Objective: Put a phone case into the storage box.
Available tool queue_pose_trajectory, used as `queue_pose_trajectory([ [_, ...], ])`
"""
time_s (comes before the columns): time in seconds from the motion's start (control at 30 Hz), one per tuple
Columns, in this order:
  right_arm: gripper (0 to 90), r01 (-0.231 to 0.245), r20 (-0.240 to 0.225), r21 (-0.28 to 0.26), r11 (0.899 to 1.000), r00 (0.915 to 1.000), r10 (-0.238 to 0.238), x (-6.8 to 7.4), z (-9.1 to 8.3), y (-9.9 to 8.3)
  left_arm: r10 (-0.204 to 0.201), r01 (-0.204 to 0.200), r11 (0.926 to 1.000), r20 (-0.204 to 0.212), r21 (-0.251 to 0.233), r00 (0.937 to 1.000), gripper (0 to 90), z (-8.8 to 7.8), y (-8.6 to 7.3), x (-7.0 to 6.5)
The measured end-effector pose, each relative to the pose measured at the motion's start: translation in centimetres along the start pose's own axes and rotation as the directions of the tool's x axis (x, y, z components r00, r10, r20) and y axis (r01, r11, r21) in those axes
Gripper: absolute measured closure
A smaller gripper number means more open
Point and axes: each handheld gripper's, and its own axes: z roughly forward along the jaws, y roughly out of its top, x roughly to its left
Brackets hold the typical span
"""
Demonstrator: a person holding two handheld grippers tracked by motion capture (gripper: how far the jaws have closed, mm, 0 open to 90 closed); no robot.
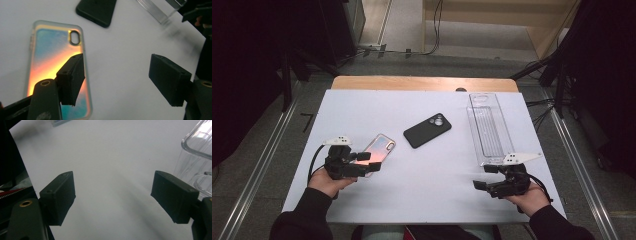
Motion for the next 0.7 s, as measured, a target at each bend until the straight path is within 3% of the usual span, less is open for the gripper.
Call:
queue_pose_trajectory([
  [0.37, 17.4, -0.002, -0.004, -0.006, 1.0, 1.0, 0.002, -0.2, 0.5, 0.3, 0.043, -0.044, 0.9988, 0.056, 0.022, 0.9975, 29.1, -0.4, -2.1, -2.1],
  [0.53, 17.4, 0.002, -0.016, -0.003, 1.0, 0.9999, -0.002, -0.2, 0.4, 0.4, 0.076, -0.078, 0.9956, 0.044, 0.052, 0.9961, 28.3, -0.4, -2.7, -2.7],
  [0.7, 17.4, 0.003, -0.017, 0.018, 1.0, 0.9998, -0.003, -0.3, 0.8, 0.4, 0.076, -0.079, 0.9955, 0.055, 0.052, 0.9956, 27.6, -0.1, -2.7, -2.8],
])
